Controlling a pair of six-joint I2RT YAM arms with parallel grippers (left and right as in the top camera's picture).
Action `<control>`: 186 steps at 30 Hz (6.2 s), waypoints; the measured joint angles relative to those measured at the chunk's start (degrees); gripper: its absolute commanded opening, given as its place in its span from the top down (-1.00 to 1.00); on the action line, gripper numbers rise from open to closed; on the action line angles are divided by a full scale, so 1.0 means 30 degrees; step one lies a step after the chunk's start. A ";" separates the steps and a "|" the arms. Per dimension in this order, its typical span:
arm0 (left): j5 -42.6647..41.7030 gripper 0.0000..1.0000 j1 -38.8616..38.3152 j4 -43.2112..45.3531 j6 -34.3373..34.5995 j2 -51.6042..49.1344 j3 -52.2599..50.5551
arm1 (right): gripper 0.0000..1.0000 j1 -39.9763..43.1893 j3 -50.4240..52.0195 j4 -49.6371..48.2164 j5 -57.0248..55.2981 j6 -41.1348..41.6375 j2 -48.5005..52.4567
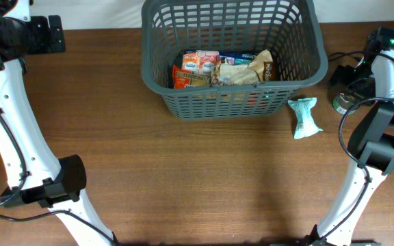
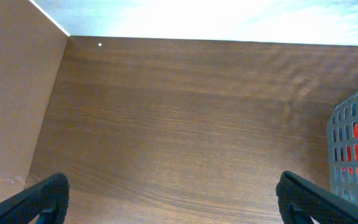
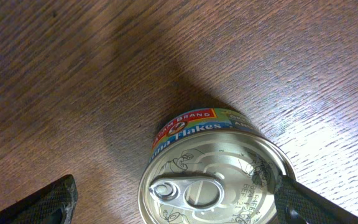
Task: Pack container
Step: 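Reach the right gripper down and grasp the silver tin can, then lift the tin can into the basket and release it, then lower the right gripper and grasp the green snack pack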
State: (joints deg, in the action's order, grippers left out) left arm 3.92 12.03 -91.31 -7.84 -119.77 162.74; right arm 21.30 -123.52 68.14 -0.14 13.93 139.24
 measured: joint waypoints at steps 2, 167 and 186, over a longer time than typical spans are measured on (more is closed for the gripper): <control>0.0000 -0.98 0.0000 0.0000 0.0000 0.0000 0.0000 | -0.84 0.0000 0.0000 0.0102 0.0000 -0.0109 0.0000; 0.0000 -0.98 0.0000 0.0000 0.0000 0.0000 0.0000 | -0.99 -0.6768 -0.9398 0.6120 -0.2047 -0.1945 -1.0790; 0.0000 -0.98 0.0000 -0.0007 0.0000 0.0000 0.0000 | -0.94 -0.0831 -0.1632 0.5027 -0.1137 -0.1610 -0.6900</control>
State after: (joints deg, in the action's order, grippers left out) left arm 3.92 12.03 -91.33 -7.84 -119.77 162.74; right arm 18.81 -128.42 83.22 -3.55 9.10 118.54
